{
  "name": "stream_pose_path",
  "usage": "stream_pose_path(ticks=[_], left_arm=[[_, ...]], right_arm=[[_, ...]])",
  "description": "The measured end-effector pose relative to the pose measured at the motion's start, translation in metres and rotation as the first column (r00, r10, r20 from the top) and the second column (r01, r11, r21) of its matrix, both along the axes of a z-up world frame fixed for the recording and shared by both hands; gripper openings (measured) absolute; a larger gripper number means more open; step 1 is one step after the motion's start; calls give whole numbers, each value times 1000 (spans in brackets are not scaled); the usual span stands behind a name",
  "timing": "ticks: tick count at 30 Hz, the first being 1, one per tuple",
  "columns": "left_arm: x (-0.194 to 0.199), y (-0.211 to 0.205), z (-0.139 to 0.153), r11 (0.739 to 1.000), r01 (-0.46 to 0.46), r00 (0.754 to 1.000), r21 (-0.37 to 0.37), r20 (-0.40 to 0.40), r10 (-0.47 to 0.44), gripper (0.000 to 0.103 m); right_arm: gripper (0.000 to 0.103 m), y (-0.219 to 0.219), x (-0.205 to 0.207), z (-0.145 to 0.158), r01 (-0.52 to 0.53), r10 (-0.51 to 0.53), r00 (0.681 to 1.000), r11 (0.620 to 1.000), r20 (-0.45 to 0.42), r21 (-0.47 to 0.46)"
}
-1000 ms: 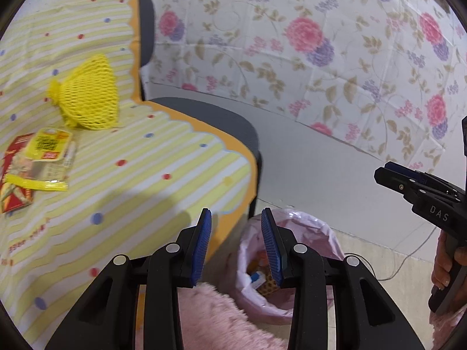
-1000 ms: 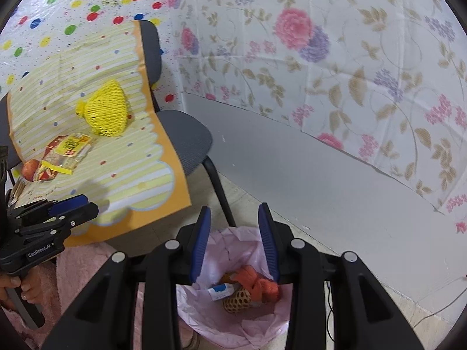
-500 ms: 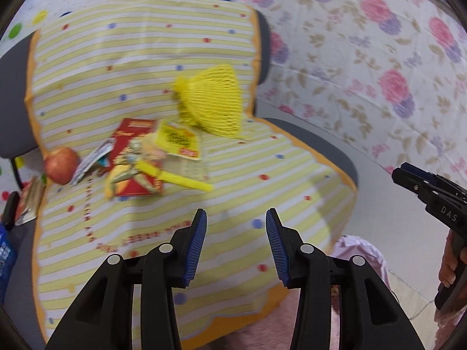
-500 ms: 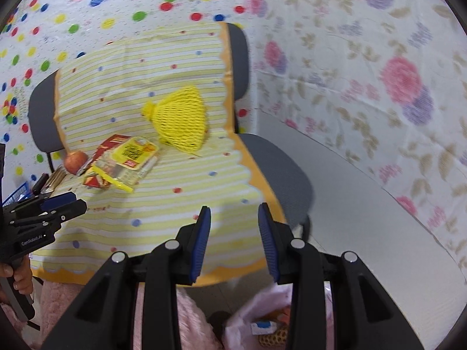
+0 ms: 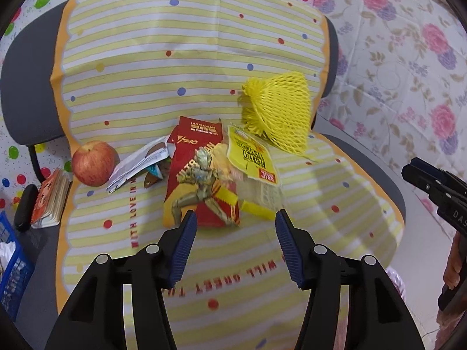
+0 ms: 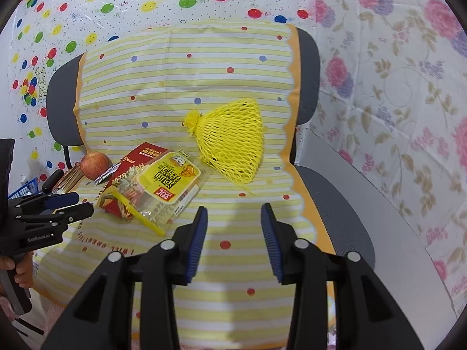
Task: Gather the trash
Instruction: 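Return both tools to the chair mat above the remaining items, then grasp the yellow snack bag with the left tool, then grasp the yellow mesh net with the right tool while the left tool holds the snack bag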
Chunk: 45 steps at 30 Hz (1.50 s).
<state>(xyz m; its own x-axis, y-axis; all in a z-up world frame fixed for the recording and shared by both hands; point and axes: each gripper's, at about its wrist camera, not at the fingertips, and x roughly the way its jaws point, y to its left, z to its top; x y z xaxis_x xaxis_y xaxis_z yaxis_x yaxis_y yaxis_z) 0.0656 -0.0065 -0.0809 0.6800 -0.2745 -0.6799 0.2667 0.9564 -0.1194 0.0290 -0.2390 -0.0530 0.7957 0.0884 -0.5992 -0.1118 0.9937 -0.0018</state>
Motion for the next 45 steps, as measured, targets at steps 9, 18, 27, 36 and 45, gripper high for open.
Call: stream_pose_path(ticks=[9,18,27,36,45], left_arm=[[71,-16,-29,999,-20,995,-45,-94,15,56],[100,-35,-37,1000,13,993,-22,-121,-16,42],[79,-41,-11,997,73,996,-33,-45,-75,5],[47,-8,48,1000,-10,990,-13,141,11,4],[76,11,47,997,-52,986,-51,155,60,4]], right_arm=[[42,-6,39,-18,11,-9,999,999,-46,44],[42,-15,48,-28,32,-28,997,998,-76,53],[42,-17,44,-24,41,-38,996,998,-75,51],[49,-5,60,-18,17,-15,998,999,-62,39],[53,-2,122,-17,23,-22,999,1000,-24,15]])
